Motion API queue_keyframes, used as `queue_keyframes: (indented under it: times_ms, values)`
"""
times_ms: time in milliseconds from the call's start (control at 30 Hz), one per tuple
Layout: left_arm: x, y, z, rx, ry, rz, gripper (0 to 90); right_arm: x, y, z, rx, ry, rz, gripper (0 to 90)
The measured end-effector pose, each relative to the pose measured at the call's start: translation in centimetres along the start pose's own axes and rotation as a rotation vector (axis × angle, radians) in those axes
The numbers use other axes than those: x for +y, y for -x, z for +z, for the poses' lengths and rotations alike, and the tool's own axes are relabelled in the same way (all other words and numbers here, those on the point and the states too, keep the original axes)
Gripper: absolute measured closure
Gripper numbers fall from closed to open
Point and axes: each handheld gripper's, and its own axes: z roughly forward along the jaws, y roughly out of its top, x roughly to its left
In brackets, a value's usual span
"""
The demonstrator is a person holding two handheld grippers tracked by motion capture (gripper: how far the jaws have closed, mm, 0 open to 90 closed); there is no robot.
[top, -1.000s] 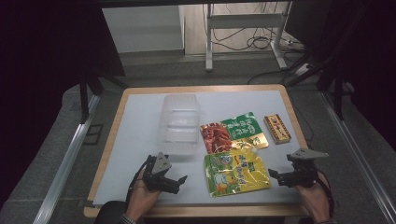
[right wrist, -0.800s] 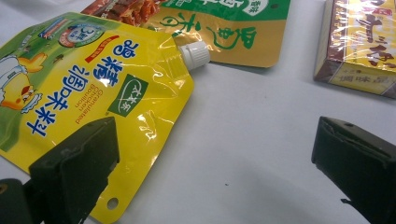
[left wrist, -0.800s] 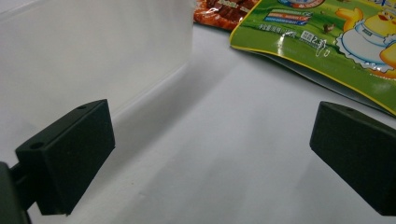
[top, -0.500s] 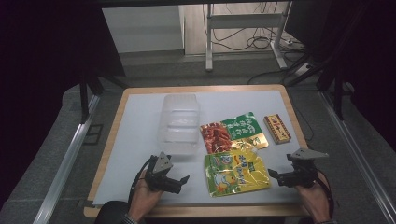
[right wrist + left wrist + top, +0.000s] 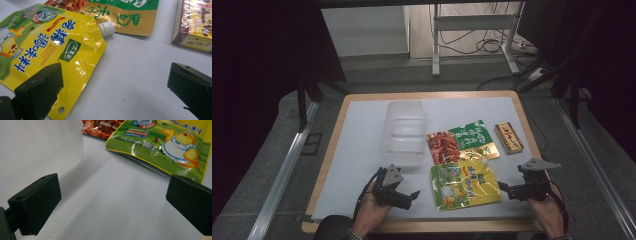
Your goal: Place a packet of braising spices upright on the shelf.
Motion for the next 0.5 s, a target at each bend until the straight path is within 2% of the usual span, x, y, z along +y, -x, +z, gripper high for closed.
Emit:
queue_keyframes:
  times_ms: [67, 100, 133, 200, 300, 367, 500]
  values:
    - [0.3, 0.2, 0.1, -0.006, 0.003, -0.017, 0.0, 0.0, 0.0, 0.0, 0.0, 0.001, -0.002, 0.0]
    - [0.4, 0.2, 0.1, -0.019, 0.005, -0.019, 0.0, 0.0, 0.0, 0.0, -0.001, 0.001, -0.004, 0.0]
    - [0.6, 0.3, 0.0, -0.051, 0.019, -0.026, 0.0, 0.0, 0.0, 0.0, -0.002, 0.001, -0.006, 0.0]
    - [0.9, 0.5, -0.1, -0.065, 0.032, -0.026, 1.0, 0.0, 0.0, 0.1, -0.002, 0.001, -0.004, 0.0]
    - [1.3, 0.9, -0.2, -0.064, 0.041, -0.007, 8.0, -0.1, 0.1, 0.1, 0.003, 0.0, 0.005, 0.0]
    - [1.5, 1.1, 0.0, -0.092, 0.043, -0.004, 16.3, -0.1, 0.1, 0.1, 0.001, 0.005, 0.004, 0.0]
    - [1.7, 1.2, 0.4, -0.103, 0.04, 0.004, 30.7, -0.1, 0.1, 0.0, 0.003, 0.011, 0.003, 0.0]
